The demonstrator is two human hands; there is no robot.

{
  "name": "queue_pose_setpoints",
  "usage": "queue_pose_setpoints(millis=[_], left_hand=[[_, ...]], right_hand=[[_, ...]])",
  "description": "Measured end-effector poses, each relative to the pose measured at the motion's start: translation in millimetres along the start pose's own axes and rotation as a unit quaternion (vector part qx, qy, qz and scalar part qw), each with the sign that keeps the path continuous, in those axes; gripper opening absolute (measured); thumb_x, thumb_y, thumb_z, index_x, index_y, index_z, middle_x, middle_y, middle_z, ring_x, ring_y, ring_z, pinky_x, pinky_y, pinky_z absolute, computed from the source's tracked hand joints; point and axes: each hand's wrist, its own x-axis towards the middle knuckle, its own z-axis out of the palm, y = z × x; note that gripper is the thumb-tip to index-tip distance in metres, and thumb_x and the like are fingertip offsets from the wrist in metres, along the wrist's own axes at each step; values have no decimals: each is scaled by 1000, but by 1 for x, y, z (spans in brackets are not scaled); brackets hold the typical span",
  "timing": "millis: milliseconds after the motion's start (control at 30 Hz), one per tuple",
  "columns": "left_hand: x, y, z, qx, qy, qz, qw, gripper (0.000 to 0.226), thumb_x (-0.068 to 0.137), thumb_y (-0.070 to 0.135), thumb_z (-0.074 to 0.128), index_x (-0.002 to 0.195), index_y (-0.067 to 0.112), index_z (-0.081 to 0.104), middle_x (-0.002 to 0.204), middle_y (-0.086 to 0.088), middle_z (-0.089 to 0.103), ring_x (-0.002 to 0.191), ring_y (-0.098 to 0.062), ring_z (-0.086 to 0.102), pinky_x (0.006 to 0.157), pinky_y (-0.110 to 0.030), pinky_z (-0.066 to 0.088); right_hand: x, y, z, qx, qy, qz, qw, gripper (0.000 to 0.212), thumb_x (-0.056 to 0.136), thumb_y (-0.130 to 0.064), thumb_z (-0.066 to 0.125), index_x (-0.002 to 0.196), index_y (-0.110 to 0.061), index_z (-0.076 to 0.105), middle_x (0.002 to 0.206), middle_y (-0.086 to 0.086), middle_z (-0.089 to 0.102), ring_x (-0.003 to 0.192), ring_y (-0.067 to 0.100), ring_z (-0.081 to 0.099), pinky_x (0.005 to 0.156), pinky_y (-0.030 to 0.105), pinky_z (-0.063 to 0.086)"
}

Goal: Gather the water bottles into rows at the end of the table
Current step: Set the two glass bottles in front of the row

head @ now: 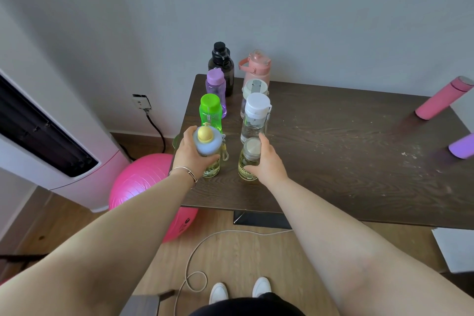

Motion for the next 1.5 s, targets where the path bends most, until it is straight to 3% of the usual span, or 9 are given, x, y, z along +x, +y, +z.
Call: queue_pose_setpoints(millis=[100, 233, 400, 600, 800, 1067, 1500], left_hand=[[0, 3, -2, 15, -10, -1, 1000, 98, 61, 30, 90, 139, 23, 31, 135, -7, 47, 114, -26, 53, 91, -32, 43], [-3, 3, -6, 68, -30, 6, 997, 108, 64, 37, 88, 148, 20, 23, 147, -10, 32, 128, -29, 42, 107, -42, 38], [-7, 10, -16, 156, -18, 54, 986, 107, 67, 49, 81, 151, 18, 21, 155, -11, 23, 140, -34, 27, 113, -46, 30], [-8, 33, -26, 301, -5, 194, 934, 86, 80, 53, 67, 148, 17, 29, 155, -15, 25, 141, -37, 25, 116, -51, 23], [-1, 73, -2, 376, -25, 252, 891, 75, 90, 46, 54, 151, 16, 24, 160, -15, 18, 149, -32, 11, 121, -47, 9], [-7, 149, 75, 410, -61, 296, 861, 77, 91, 45, 53, 153, 14, 19, 161, -15, 14, 149, -32, 9, 120, -49, 10], [-62, 294, 288, 460, -100, 282, 836, 77, 95, 55, 40, 154, 18, 7, 162, -9, 7, 150, -27, 1, 121, -47, 7]], right_hand=[[-2, 0, -5, -33, -12, -10, 999, 109, 76, -27, 83, 154, -29, 7, 152, 8, 34, 132, 29, 44, 102, 47, 45], [-4, -1, -11, -71, -32, -19, 997, 107, 77, -34, 81, 154, -29, 6, 154, 8, 30, 134, 30, 40, 102, 48, 44], [-8, -7, -20, -111, -34, -38, 992, 98, 82, -37, 75, 155, -22, 11, 156, 9, 26, 137, 31, 35, 104, 47, 43], [-20, -10, -36, -164, 2, -90, 982, 78, 90, -42, 64, 151, -14, 25, 149, 10, 39, 132, 30, 40, 103, 43, 43], [-28, 11, -74, -262, 69, -108, 956, 66, 93, -41, 59, 146, -13, 33, 143, 11, 47, 135, 31, 38, 113, 44, 32], [-39, 80, -150, -277, 137, -25, 951, 61, 93, -39, 58, 144, -13, 35, 142, 10, 48, 139, 30, 35, 117, 45, 26], [-71, 288, -315, -247, 184, 37, 951, 64, 92, -46, 58, 142, -10, 39, 139, 12, 50, 133, 30, 43, 112, 43, 32]])
